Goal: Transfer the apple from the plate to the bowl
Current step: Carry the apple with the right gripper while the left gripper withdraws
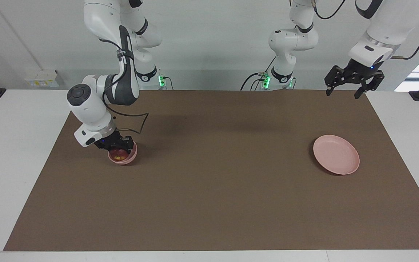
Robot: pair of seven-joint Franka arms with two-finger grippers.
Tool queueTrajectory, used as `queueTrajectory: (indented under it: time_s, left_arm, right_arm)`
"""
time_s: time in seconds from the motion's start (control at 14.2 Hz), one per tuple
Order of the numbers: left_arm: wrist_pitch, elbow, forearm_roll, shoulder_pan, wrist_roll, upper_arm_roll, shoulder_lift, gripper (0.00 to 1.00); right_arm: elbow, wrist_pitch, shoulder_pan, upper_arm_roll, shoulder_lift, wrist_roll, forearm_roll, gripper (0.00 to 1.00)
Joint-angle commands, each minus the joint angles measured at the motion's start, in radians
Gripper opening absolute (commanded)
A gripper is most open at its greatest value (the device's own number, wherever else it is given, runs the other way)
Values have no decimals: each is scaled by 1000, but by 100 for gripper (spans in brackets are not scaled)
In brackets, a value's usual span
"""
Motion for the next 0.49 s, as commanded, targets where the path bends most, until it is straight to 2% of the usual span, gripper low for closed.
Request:
queueTrajectory:
  time_s: [0.0,0.21,0.42]
  left_arm:
    - [-51,50,18,-67,10,58,23,100]
    - [-43,34,12,-56,2,58,-18,100]
    - [0,-95,10,-53,-1,58,-93,100]
  right_arm:
    - [0,35,-5,8,10,10,-24,0]
    - [-6,32,-5,9,10,21,-22,0]
    - [-6,2,-5,8,7,19,-22,0]
